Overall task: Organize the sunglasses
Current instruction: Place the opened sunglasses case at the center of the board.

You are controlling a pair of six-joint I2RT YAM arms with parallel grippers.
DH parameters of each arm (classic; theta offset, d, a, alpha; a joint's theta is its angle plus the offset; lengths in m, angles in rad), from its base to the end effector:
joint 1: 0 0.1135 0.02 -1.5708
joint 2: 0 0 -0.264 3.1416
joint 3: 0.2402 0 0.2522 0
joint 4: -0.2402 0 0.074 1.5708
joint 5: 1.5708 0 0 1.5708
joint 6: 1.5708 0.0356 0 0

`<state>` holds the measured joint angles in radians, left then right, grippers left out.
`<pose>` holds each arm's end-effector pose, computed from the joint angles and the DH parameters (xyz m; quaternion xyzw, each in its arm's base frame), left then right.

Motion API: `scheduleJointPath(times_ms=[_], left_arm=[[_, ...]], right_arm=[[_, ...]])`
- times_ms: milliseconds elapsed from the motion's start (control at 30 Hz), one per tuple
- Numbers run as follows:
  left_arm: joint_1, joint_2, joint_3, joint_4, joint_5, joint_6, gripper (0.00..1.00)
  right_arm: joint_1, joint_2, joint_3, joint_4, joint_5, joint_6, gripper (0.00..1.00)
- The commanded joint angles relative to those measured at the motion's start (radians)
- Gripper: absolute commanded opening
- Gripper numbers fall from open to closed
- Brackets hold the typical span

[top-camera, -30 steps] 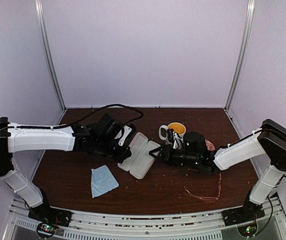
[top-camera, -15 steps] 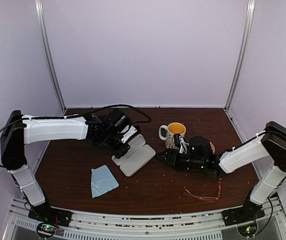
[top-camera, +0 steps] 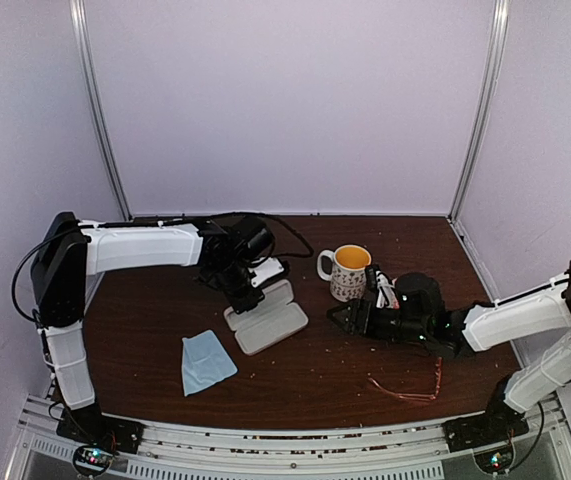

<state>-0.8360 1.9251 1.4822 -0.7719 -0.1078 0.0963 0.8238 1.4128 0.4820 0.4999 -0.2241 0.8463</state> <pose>0.2688 -0.2918 0.2078 0.4332 0.8822 -0.0145 0.1840 0.1788 0.2047 0.1682 -0.0509 0.8373 0.4607 0.2901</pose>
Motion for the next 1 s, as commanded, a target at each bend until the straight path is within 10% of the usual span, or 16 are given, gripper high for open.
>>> scheduleJointPath(times_ms=[0,633,967], left_arm=[[0.014,0.005,0.043,-0.017,0.025,0.028,0.1],[0.016,-0.057,0.044,-0.009,0.007,-0.03,0.55],[0.07,-0.425,-0.315,0.095,0.028,-0.269,0.71]], right_arm=[[-0.003,-0.003,-0.012,-0.025,0.037,-0.021,0.72],[-0.002,0.018,0.015,-0.043,0.018,-0.034,0.72],[0.021,-0.04,0.074,-0.192,0.088,-0.142,0.72]])
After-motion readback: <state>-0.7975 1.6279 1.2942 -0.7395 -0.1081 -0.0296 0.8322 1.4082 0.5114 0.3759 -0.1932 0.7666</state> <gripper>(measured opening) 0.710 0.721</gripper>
